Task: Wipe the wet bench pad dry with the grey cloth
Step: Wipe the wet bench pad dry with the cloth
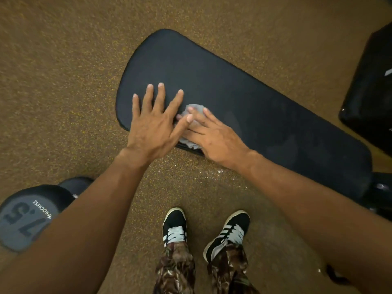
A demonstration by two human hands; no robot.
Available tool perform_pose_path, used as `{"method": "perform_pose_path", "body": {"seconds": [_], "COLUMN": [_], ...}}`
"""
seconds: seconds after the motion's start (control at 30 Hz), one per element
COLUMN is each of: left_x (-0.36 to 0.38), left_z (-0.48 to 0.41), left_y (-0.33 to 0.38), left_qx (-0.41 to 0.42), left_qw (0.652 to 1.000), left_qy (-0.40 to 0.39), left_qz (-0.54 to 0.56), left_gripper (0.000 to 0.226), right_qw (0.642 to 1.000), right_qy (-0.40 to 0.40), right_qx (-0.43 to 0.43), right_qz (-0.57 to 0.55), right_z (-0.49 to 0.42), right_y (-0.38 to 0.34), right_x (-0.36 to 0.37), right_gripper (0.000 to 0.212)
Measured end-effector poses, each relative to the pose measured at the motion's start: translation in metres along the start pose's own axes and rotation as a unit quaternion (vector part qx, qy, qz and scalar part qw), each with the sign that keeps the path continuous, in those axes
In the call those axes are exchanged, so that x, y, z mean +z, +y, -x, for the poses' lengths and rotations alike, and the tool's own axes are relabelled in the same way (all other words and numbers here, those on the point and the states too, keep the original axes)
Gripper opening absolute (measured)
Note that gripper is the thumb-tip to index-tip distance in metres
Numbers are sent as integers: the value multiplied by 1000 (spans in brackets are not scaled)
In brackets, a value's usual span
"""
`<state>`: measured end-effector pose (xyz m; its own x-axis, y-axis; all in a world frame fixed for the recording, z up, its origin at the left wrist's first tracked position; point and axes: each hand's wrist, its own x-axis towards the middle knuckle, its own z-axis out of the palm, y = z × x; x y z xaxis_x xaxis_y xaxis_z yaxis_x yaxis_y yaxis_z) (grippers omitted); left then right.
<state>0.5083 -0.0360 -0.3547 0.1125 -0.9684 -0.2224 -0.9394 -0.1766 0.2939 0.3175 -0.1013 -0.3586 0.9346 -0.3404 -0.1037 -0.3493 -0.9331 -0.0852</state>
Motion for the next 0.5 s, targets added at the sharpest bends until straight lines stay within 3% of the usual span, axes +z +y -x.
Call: {"method": "perform_pose_path", "body": {"seconds": [0.17,0.23,0.33,0.4,0.5], "left_x": [13,14,13,15,21], "left_z": [-4,-8,-22,-36,-52], "left_y": [37,47,59,70,80], "left_qx": [-14,-29,-22,15,46], "left_qw": [1000,999,990,979,964], "left_qy": [-11,4,96,141,153], "left_qz": [-11,25,103,148,212], "left_gripper": [77,75,68,62,55], "right_qw": [983,951,885,873,916], "right_qy": [-2,8,38,92,124], "right_qx": [182,306,456,467,370], "right_qz": [-15,-38,-84,-108,-88], "right_z": [73,105,111,82,38], "right_y": [54,70,66,47,7], "right_x": [0,-4,-2,6,20], "right_gripper": [77,80,73,64,56]}}
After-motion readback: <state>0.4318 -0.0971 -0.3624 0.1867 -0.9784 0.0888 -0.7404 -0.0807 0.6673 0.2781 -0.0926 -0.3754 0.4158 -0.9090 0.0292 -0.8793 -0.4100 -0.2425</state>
